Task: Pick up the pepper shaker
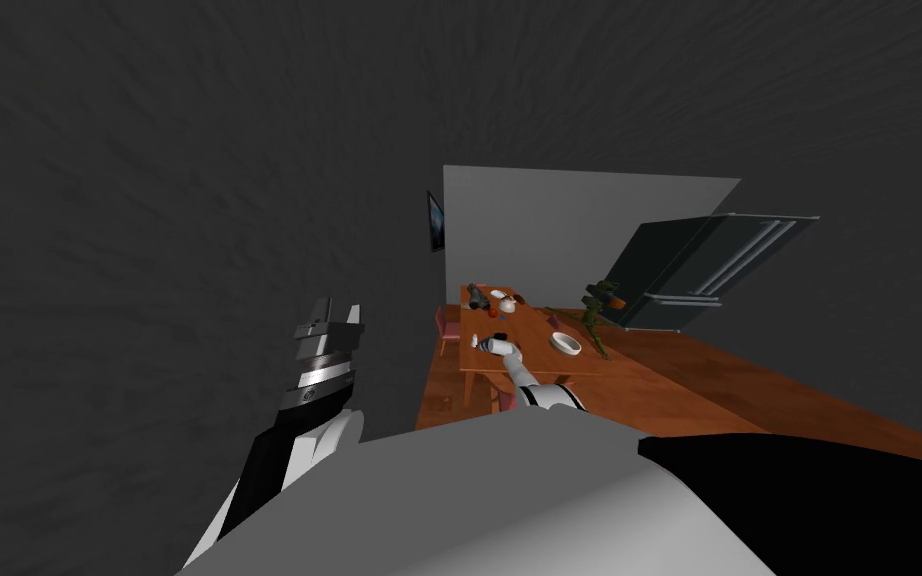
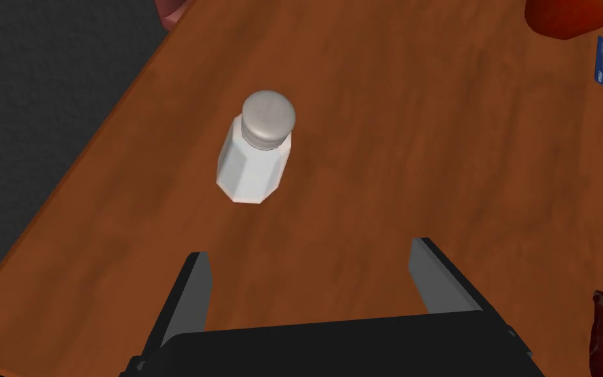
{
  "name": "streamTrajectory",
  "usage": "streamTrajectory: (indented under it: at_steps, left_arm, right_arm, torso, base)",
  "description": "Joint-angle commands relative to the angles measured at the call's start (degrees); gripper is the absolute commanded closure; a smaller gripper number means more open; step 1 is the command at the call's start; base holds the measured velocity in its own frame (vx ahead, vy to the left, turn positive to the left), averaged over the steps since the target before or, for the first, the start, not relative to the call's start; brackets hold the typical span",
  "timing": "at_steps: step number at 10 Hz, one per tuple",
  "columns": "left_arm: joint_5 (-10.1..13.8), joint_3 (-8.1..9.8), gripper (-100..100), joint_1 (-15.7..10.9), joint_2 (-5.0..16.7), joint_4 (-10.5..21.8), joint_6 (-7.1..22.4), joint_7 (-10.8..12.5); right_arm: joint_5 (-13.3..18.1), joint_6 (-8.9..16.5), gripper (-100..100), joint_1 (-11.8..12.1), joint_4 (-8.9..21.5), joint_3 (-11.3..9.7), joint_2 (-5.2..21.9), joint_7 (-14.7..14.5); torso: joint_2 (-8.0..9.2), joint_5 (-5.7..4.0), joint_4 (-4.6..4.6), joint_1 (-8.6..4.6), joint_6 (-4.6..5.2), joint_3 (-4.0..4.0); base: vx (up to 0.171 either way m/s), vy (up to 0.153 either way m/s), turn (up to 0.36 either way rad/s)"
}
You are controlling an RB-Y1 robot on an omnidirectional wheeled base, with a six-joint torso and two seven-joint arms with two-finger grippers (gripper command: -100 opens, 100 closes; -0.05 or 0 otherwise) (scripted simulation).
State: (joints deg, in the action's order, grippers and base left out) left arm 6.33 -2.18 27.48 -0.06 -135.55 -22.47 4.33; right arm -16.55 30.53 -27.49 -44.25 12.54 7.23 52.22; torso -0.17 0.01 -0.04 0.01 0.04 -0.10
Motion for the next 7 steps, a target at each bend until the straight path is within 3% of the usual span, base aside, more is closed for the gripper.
streamTrajectory:
  at_steps: [1, 2, 5, 7]
  left_arm:
    - [0.00, 0.00, 0, 0.00, 0.00, 0.00, 0.00, 0.00]
    - [0.00, 0.00, 0, 0.00, 0.00, 0.00, 0.00, 0.00]
    - [0.00, 0.00, 0, 0.00, 0.00, 0.00, 0.00, 0.00]
    - [0.00, 0.00, 0, 0.00, 0.00, 0.00, 0.00, 0.00]
  right_arm:
    - [-0.32, 2.20, -100, -2.02, 2.86, 0.02, -0.11, 1.97]
    - [-0.81, 3.77, -100, -3.81, 4.87, 0.00, -0.07, 3.36]
    - [-1.26, 5.21, -100, -5.49, 7.92, -0.02, -0.02, 4.63]
    - [-2.03, 7.70, -100, -8.47, 11.56, -0.12, 0.15, 6.81]
  torso:
    - [0.00, 0.00, 0.00, 0.00, 0.00, 0.00]
    - [-0.01, 0.00, 0.00, 0.00, -0.01, 0.00]
    - [0.00, 0.00, 0.01, 0.00, 0.00, 0.00]
    - [0.06, 0.00, 0.02, 0.00, 0.00, 0.04]
  base:
    - [0.042, 0.000, -0.002]
    - [0.059, -0.001, 0.013]
    - [0.035, 0.000, -0.005]
    - [0.039, 0.002, -0.017]
